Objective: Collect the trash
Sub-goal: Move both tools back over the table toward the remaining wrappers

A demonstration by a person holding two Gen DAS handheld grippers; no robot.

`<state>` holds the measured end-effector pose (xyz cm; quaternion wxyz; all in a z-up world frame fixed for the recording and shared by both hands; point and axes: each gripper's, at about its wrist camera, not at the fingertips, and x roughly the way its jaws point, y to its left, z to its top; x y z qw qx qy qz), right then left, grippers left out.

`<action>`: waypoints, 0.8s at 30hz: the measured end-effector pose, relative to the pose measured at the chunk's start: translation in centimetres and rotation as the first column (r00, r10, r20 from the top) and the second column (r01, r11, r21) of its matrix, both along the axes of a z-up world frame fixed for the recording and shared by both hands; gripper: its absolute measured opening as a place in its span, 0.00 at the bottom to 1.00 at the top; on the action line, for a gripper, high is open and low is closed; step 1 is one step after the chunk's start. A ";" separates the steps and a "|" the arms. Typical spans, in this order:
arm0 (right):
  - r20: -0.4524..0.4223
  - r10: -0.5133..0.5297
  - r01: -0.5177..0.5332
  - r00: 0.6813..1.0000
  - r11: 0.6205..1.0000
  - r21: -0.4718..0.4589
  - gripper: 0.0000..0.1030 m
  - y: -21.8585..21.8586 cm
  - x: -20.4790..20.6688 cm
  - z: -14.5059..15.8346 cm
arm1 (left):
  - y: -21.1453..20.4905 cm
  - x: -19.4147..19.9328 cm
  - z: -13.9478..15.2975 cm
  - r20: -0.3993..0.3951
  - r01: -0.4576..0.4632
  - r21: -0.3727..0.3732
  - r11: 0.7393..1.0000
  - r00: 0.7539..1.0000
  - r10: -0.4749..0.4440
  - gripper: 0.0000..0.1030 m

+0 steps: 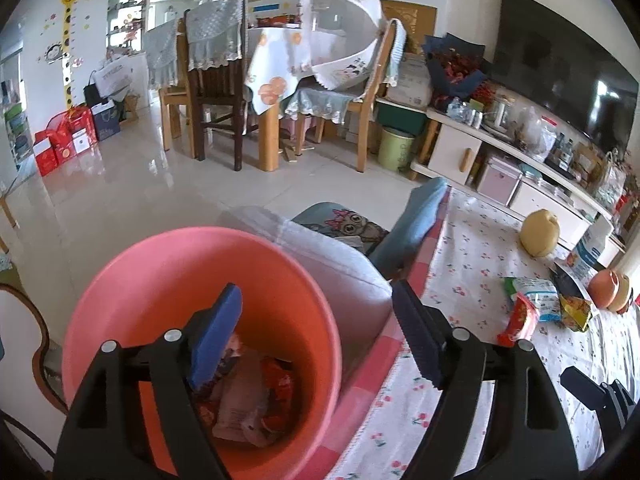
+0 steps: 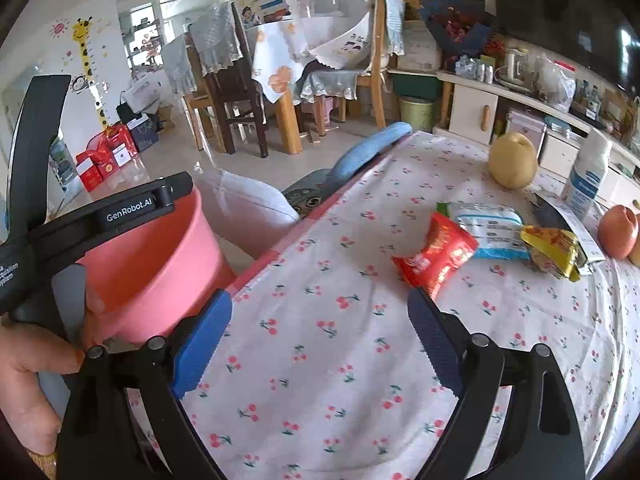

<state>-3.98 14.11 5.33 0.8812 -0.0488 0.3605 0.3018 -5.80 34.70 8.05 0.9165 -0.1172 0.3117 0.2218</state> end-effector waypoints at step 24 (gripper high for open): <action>-0.019 -0.110 0.110 0.994 0.994 0.011 0.86 -9.6 1.1 -1.1 | -8.5 3.6 -0.5 -0.043 0.142 0.076 0.987 0.989 -0.139 0.78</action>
